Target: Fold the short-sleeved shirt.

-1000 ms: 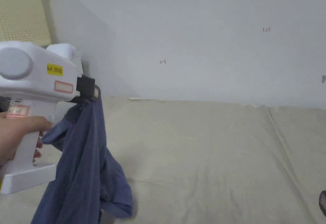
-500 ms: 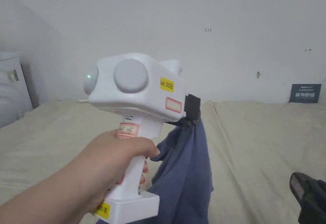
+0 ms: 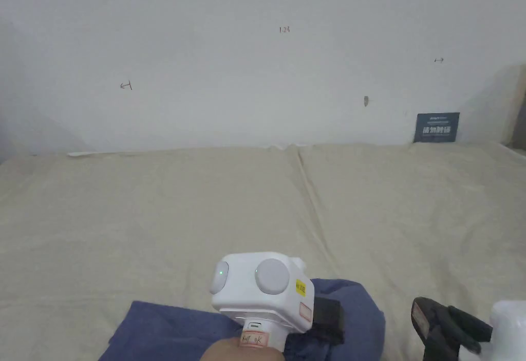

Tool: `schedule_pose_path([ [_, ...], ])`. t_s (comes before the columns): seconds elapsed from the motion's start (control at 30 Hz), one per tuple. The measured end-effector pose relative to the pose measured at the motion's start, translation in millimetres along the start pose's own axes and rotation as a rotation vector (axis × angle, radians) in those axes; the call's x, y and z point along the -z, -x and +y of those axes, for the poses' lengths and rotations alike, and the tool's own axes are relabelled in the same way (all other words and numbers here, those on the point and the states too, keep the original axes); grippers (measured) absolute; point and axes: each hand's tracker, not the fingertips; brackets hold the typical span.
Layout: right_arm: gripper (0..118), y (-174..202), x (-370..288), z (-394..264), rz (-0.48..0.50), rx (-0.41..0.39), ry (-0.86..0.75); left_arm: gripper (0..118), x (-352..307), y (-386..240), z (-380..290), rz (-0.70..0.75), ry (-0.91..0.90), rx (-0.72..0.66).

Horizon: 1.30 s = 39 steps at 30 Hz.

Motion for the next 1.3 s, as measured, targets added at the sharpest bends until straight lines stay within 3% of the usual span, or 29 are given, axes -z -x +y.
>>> schedule_pose_path([
  [0.17, 0, 1.0, 1.1, -0.7, -0.003, 0.007, 0.000, 97, -19.8, 9.1, 2.0, -0.054, -0.027, -0.040],
  [0.3, 0, 2.8, -1.4, 5.6, 0.000, 0.012, -0.006, 97, -75.5, 8.8, -4.8, -0.108, -0.140, -0.030],
  [0.47, 0, 5.8, -7.2, 14.0, 0.005, -0.018, -0.033, 97, -170.0, 23.6, -52.6, -0.015, -0.390, -0.006],
  [0.53, 0, 6.6, -10.1, 15.3, 0.009, -0.029, -0.048, 92, -196.3, 41.4, -76.0, 0.049, -0.494, -0.019],
  [0.57, 0, 7.0, -11.6, 15.5, 0.010, -0.034, -0.056, 78, -209.8, 49.5, -91.0, 0.060, -0.553, -0.016],
  [0.63, 0, 7.7, -13.9, 13.9, 0.003, -0.039, -0.072, 0, -226.8, 59.8, -115.5, 0.117, -0.623, -0.024],
  [0.67, 0, 8.0, -14.7, 12.9, -0.002, -0.039, -0.076, 0, -232.9, 63.9, -134.8, 0.224, -0.668, -0.072],
  [0.7, 0, 8.0, -15.2, 11.9, -0.004, -0.036, -0.077, 0, -239.7, 70.1, -150.7, 0.243, -0.701, -0.066],
  [0.77, 0, 8.6, -15.9, 8.7, -0.008, -0.030, -0.078, 0, -247.2, 90.8, -172.8, 0.216, -0.748, -0.109],
  [0.83, 0, 10.2, -16.2, 5.7, -0.011, -0.027, -0.076, 0, -251.9, 99.0, -192.6, 0.289, -0.772, -0.144],
  [1.0, 0, 17.3, -13.6, 3.2, -0.002, -0.037, -0.056, 0, -255.3, 102.0, -207.7, 0.311, -0.764, -0.141],
  [1.17, 0, 25.2, -12.8, 6.1, 0.017, -0.063, -0.067, 0, -263.0, 110.5, -164.9, 0.282, -0.771, -0.138],
  [1.3, 0, 27.1, -6.4, 8.0, 0.040, -0.079, -0.055, 0, -231.7, 149.1, -70.0, 0.202, -0.534, -0.202],
])
